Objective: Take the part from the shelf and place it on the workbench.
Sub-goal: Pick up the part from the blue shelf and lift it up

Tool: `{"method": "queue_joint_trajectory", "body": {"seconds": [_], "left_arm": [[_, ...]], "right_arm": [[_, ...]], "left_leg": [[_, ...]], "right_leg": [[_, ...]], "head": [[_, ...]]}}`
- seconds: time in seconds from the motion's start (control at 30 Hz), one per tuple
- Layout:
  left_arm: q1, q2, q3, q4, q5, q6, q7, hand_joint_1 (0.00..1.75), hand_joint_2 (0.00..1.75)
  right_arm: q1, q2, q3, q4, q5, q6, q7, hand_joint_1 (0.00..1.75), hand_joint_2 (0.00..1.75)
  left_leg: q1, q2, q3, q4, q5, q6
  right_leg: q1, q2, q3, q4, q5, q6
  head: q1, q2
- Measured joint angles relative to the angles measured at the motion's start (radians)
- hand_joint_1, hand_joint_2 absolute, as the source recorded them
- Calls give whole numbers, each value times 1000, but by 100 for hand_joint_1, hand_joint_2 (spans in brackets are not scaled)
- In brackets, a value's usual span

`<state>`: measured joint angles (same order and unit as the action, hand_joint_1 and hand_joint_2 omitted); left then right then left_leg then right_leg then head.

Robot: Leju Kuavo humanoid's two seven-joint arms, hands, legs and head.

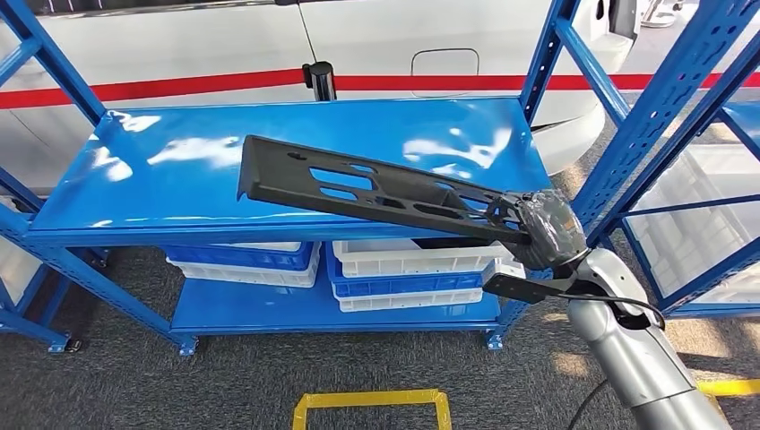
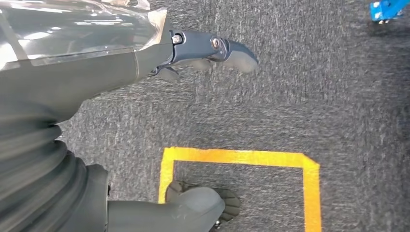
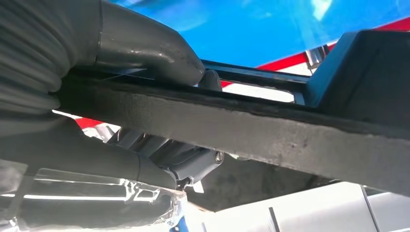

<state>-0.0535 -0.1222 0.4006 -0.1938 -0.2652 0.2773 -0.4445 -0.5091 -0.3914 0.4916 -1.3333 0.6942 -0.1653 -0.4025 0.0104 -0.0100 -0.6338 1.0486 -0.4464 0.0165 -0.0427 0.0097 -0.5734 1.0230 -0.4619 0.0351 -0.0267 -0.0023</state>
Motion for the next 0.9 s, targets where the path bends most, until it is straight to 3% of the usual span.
{"method": "queue_joint_trajectory", "body": {"seconds": [0.1, 0.13, 0.17, 0.2, 0.23, 0.3, 0.37, 0.47, 0.5, 0.53, 0.6, 0.63, 0.67, 0.73, 0.8, 0.87, 0.9], "left_arm": [[-1, -1, 0, 0, -1, 3, 0, 0, 175], [-2, -1, 0, 0, -1, 5, 0, 0, 175], [-2, -1, 0, 0, -1, 6, 0, 0, 175], [-2, -1, 0, 0, -1, 6, 0, 0, 175], [-3, -1, 0, 0, 0, 6, 0, 0, 175], [-6, -1, 0, 0, 0, 6, 0, 0, 175], [-10, -1, 0, -1, -1, 8, -1, 0, 175], [-11, -2, 1, -1, -4, 11, -3, 0, 175], [-12, -3, 1, -1, -4, 11, -3, 0, 175], [-12, -3, 1, -1, -5, 11, -4, 0, 175], [-12, -5, 1, -1, -6, 10, -7, 0, 175], [-12, -5, 2, -1, -6, 9, -8, 0, 175], [-12, -7, 2, -1, -7, 8, -10, 0, 175], [-12, -9, 2, -1, -8, 8, -13, 0, 175], [-12, -11, 2, -1, -9, 8, -15, 0, 175], [-12, -12, 3, -1, -12, 8, -17, 0, 175], [-12, -12, 3, -1, -14, 9, -18, 0, 175]], "right_arm": [[7, 0, -6, -5, 3, 1, -5, 175, 175], [8, 0, -8, -5, 4, 1, -5, 175, 175], [10, 0, -10, -5, 4, 1, -6, 175, 175], [11, 0, -11, -5, 5, 2, -6, 175, 175], [12, 1, -13, -5, 6, 2, -7, 175, 175], [11, 2, -17, -6, 8, 3, -9, 175, 175], [9, 4, -21, -7, 11, 5, -10, 175, 175], [7, 5, -23, -8, 14, 6, -10, 175, 175], [8, 4, -24, -8, 15, 6, -10, 175, 175], [8, 3, -26, -9, 15, 7, -10, 175, 175], [9, -1, -30, -9, 15, 7, -10, 175, 175], [11, -2, -31, -9, 15, 7, -11, 175, 175], [14, -3, -32, -9, 15, 7, -11, 175, 175], [18, -3, -33, -9, 15, 7, -11, 175, 175], [18, -4, -36, -10, 16, 7, -11, 175, 175], [19, -4, -41, -14, 16, 7, -11, 175, 175], [21, -4, -42, -17, 17, 7, -11, 175, 175]], "left_leg": [[3, 4, -60, 170, -124, -13], [3, 4, -73, 223, -151, -14], [3, 5, -72, 246, -159, -13], [3, 5, -51, 233, -149, -9], [1, 5, -11, 184, -127, -2], [-4, 6, 86, 45, -92, 15], [-13, 8, 130, -29, -81, 25], [-20, 11, 123, -52, -53, 35], [-18, 12, 118, -64, -36, 41], [-16, 14, 110, -74, -18, 46], [-14, 15, 86, -81, 8, 50], [-15, 15, 72, -80, 18, 50], [-16, 15, 56, -79, 29, 48], [-17, 15, 24, -75, 50, 44], [-19, 15, -6, -64, 67, 37], [-23, 15, -27, -49, 81, 28], [-25, 14, -34, -45, 88, 24]], "right_leg": [[6, -5, -25, 0, 19, -26], [9, -6, -34, 0, 26, -31], [12, -7, -42, 0, 32, -33], [16, -7, -51, 0, 39, -33], [18, -7, -58, 0, 46, -32], [23, -8, -68, 0, 59, -27], [23, -11, -72, -3, 73, -16], [21, -14, -75, -12, 89, 5], [23, -14, -83, -2, 75, 5], [25, -13, -97, 27, 46, 0], [27, -13, -131, 137, -42, -16], [26, -12, -143, 196, -73, -19], [26, -13, -143, 239, -87, -15], [26, -13, -104, 241, -67, 2], [27, -13, -7, 130, -44, 12], [32, -11, 74, 10, -60, 8], [35, -10, 88, -17, -69, 3]], "head": [[-2, 0], [-2, 0], [-2, 0], [-2, 0], [-2, 0], [-1, 0], [-1, 0], [-1, 0], [0, 0], [1, 0], [4, 0], [5, 0], [5, 0], [5, 0], [5, 0], [5, 0], [4, 0]]}}
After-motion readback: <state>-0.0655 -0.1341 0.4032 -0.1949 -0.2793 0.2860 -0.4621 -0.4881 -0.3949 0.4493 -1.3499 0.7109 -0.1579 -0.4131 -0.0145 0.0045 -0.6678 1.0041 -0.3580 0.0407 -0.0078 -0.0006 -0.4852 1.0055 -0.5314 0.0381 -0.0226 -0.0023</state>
